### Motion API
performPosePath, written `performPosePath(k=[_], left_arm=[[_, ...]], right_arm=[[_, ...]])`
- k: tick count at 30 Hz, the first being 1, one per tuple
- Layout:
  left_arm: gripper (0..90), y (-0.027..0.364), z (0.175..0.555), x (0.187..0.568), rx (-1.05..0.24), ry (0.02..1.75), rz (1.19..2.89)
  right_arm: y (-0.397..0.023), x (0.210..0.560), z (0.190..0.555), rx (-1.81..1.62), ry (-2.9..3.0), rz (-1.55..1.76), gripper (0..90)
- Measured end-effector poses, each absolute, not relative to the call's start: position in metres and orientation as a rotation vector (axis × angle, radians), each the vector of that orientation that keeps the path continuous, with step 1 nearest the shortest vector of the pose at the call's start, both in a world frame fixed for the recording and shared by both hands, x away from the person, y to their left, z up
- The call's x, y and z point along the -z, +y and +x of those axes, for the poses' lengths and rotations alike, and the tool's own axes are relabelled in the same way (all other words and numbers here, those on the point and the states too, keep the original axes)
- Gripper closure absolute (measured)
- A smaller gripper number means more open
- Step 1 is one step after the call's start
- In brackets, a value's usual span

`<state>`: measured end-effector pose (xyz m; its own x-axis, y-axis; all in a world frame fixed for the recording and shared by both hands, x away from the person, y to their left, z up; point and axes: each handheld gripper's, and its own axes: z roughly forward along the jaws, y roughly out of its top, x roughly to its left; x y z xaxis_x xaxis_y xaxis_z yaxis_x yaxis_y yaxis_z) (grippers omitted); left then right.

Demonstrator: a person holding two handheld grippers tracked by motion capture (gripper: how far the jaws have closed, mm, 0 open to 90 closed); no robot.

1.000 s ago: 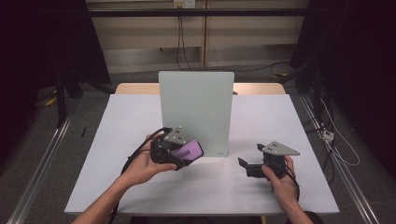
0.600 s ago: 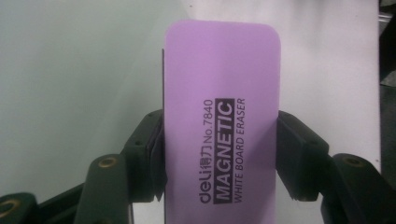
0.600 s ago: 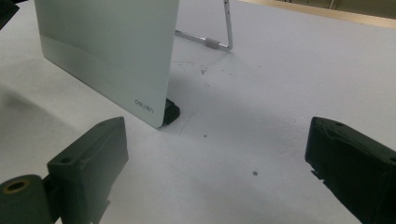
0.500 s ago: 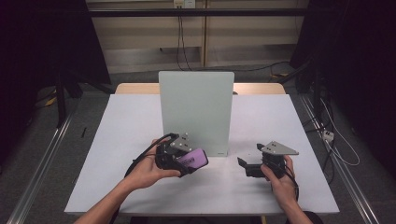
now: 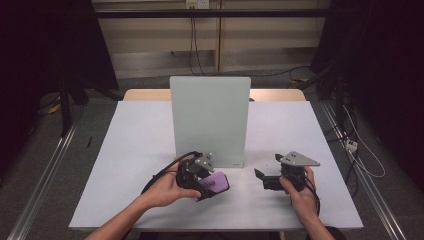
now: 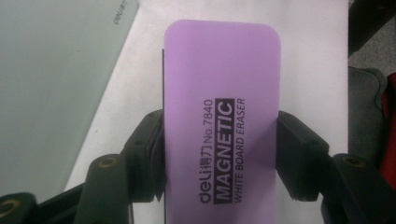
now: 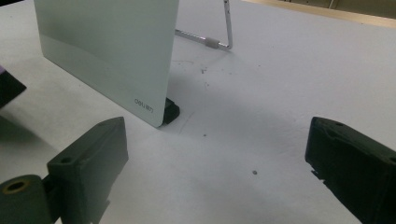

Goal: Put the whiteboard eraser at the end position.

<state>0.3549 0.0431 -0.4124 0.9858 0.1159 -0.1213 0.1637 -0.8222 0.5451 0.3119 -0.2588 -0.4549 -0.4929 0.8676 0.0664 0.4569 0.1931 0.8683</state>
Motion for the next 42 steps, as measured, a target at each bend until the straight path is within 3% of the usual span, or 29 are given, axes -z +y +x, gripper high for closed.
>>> performPosePath(k=[35,42], left_arm=[[40.4,0.024,0.352,0.437,0.065,0.223,2.553],[36.1,0.022,0.351,0.44,0.07,0.229,2.555]], right_arm=[[-0.258,0.455,0.312,-1.238,2.036,1.232,5.7],[-0.258,0.455,0.312,-1.239,2.035,1.234,5.6]])
